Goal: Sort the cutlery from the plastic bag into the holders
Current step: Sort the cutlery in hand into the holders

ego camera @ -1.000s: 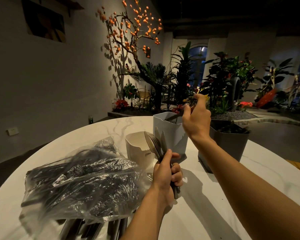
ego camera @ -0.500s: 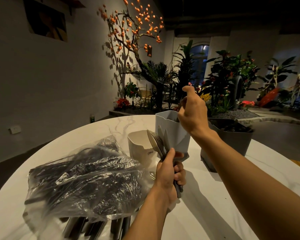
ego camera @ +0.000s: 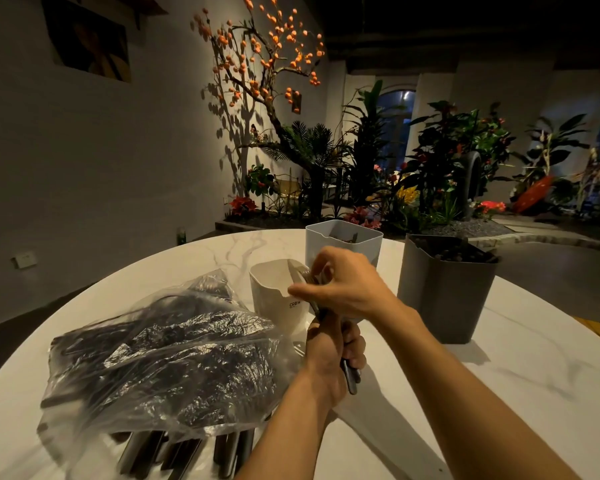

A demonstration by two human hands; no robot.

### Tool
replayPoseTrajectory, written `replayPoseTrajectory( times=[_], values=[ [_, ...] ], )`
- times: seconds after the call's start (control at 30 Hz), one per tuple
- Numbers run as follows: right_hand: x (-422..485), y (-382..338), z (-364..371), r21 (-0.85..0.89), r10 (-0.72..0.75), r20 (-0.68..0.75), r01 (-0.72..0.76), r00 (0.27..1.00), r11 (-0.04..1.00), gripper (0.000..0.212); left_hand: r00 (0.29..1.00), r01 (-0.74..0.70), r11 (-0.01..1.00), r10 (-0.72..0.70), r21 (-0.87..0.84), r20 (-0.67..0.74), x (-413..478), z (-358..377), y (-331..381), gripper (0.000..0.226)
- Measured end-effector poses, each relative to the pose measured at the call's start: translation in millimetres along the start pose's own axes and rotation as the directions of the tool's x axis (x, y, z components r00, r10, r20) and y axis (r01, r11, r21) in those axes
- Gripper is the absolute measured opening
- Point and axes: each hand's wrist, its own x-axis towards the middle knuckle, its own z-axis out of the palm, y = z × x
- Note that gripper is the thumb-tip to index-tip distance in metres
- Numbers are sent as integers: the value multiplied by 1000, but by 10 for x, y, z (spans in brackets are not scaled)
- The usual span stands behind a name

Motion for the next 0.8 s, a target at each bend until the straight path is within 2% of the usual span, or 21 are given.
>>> replayPoseTrajectory(
  times=[0.03, 0.13, 0.17, 0.27, 0.37, 0.43, 0.5, 0.6, 0.73, 0.8],
  values=[
    [-31, -22, 37, -27, 36, 35, -35, 999, 999, 52, 1000, 4, 1000, -4, -8, 6, -5, -13, -4, 43],
    [-51, -94, 40, -36, 90, 13, -89, 996, 995, 51, 1000, 6, 1000, -6, -10, 8, -13, -23, -7, 44],
    [-47, -94, 18, 4, 114, 27, -114, 993, 993, 49, 1000, 6, 1000, -6, -10, 11, -12, -21, -7, 45],
    [-78, -83, -76, 265, 174, 139, -206, 975, 942, 40, 999, 5, 1000, -6, 30, 37, -33, -2, 0, 43],
    [-123, -52, -194, 368, 166, 202, -232, 965, 901, 20, 998, -21, 997, 17, 80, 58, -62, 23, 11, 42],
    [-123, -19, -267, 383, 180, 150, -226, 972, 896, 6, 997, -38, 996, 33, 87, 63, -81, 34, 17, 42],
    [-106, 26, -314, 444, 187, 79, -203, 979, 873, 6, 996, -47, 994, 39, 98, 76, -97, 40, 24, 40],
    [-84, 80, -380, 632, 217, -42, -142, 975, 762, 9, 996, -52, 989, 42, 137, 74, -104, 53, 18, 42],
    [-48, 178, -559, 754, 329, -307, 17, 893, 657, 8, 997, -34, 988, 24, 152, 66, -98, 38, 35, 36],
    [-39, 213, -625, 772, 375, -380, 67, 846, 632, 8, 998, -44, 988, 36, 147, 60, -80, 24, 52, 34]
  ],
)
